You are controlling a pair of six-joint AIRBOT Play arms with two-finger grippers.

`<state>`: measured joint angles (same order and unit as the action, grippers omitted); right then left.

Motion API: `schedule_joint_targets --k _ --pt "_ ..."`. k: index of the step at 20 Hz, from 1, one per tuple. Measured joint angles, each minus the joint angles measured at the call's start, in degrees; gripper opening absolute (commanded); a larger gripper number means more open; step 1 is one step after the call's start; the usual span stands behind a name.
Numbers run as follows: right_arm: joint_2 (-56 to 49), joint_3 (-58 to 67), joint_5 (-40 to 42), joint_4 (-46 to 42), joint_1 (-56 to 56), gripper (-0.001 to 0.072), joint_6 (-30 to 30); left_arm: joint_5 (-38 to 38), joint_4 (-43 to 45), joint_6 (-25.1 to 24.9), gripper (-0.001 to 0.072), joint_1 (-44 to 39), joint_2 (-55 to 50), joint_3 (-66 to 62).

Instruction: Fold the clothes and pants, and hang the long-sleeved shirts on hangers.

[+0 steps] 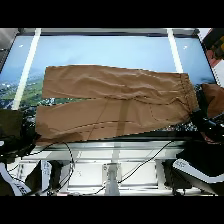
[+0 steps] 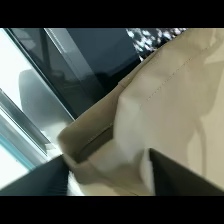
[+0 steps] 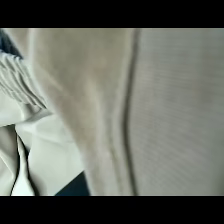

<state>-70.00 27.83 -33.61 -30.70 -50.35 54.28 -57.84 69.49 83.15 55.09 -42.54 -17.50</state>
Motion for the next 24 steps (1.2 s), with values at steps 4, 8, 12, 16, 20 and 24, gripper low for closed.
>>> schedule_joint_targets --k 4,8,12,16,20,24 --pt "0.00 0.26 -1.97 -0.11 -0.02 0.0029 0.02 0.83 -0.79 -0.02 0.0076 0.00 0.11 -0.02" --pt "0.92 2.16 -8.31 -0.74 -0.02 0.0029 0.07 1.07 -3.43 -1.42 0.0025 0.00 0.20 -3.19" --pt "6.34 4.04 -13.29 -1.62 0.00 0.0029 3.74 2.14 -11.39 -3.72 0.0024 0.00 0.22 -9.49" --pt "13.29 4.72 -15.87 -2.86 0.00 0.0029 13.07 4.50 -22.88 -6.80 0.0023 -0.09 0.22 -14.03" --pt "16.98 4.90 -16.83 0.59 0.13 0.0029 19.82 8.81 -35.87 -10.99 0.0022 -2.49 0.22 -15.54" --pt "17.99 4.94 -13.38 7.96 3.06 0.0028 23.32 17.94 -41.13 -12.28 0.0022 -9.40 -0.26 -15.91"
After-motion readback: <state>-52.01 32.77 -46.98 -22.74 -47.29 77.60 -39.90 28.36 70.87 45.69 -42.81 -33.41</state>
